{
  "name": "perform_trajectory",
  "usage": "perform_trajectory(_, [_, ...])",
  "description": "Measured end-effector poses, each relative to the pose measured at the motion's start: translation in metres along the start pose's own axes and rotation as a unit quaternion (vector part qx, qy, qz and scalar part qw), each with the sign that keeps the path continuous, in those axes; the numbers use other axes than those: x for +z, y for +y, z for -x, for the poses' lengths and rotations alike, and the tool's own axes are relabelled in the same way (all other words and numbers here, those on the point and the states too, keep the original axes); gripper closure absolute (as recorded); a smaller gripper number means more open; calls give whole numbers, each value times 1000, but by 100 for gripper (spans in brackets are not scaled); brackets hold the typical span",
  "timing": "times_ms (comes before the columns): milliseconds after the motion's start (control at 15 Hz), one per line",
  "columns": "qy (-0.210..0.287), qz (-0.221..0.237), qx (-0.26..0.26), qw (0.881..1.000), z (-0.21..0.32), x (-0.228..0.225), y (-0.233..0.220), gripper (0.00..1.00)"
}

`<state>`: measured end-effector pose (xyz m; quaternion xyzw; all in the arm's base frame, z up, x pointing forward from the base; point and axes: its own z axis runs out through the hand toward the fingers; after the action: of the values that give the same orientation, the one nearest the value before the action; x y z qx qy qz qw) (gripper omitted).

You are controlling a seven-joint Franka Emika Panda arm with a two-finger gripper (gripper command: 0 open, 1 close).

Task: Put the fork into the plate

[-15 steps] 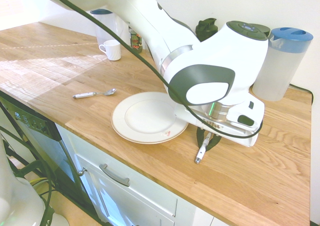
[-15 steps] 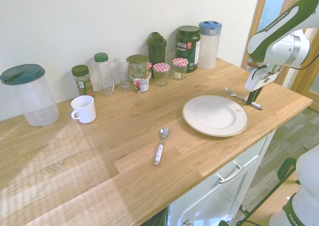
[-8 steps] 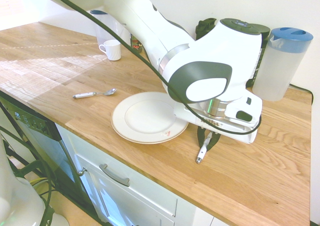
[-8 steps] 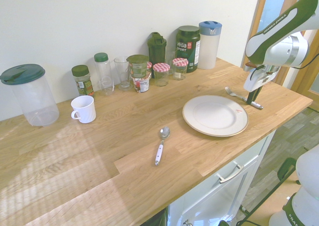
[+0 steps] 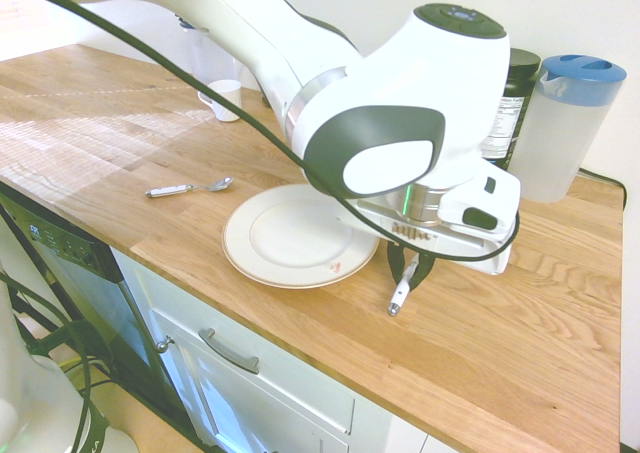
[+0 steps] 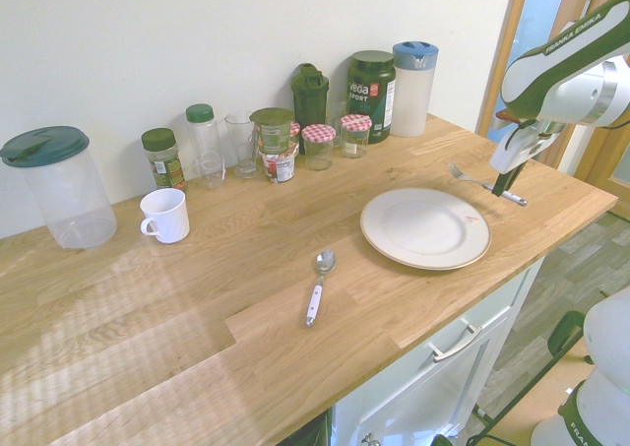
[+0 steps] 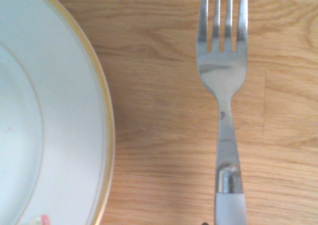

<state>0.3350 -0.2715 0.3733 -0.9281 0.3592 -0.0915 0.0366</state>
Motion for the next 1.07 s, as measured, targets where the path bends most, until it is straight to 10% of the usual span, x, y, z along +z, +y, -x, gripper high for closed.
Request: perform_trajectory(1067, [22, 64, -78, 995, 95, -2, -155, 100])
